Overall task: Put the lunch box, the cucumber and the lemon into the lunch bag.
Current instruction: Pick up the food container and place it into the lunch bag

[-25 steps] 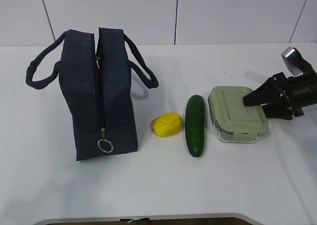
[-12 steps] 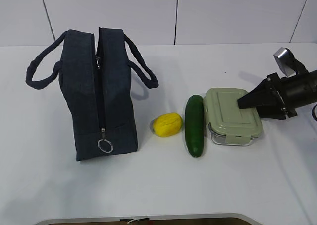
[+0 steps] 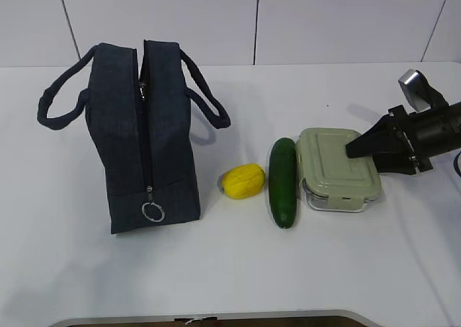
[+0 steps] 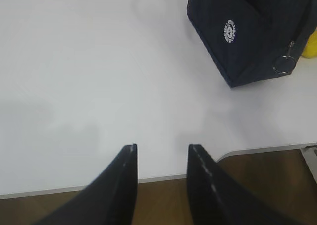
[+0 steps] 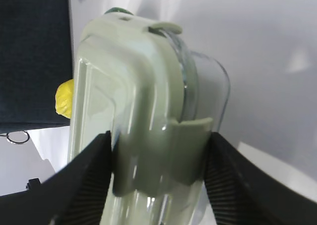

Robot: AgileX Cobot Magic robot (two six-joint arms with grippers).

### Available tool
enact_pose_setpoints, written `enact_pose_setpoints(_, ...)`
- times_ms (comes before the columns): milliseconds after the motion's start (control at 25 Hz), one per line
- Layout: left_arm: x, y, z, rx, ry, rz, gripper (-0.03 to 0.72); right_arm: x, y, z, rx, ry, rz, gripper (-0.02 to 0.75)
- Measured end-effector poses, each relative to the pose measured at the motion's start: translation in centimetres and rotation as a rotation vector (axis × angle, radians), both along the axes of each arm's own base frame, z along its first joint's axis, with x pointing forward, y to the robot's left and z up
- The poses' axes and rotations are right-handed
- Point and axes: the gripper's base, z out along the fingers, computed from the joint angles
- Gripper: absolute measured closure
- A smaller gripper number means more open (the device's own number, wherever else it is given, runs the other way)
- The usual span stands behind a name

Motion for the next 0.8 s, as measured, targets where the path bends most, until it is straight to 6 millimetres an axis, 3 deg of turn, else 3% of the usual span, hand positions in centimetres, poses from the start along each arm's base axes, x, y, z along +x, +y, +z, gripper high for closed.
enact_pose_setpoints(800,0.00,0.00,0.00,0.000,0.000,0.000,0.447,0.00,0.00,0.00,0.008,0.032,-0.023,0.303)
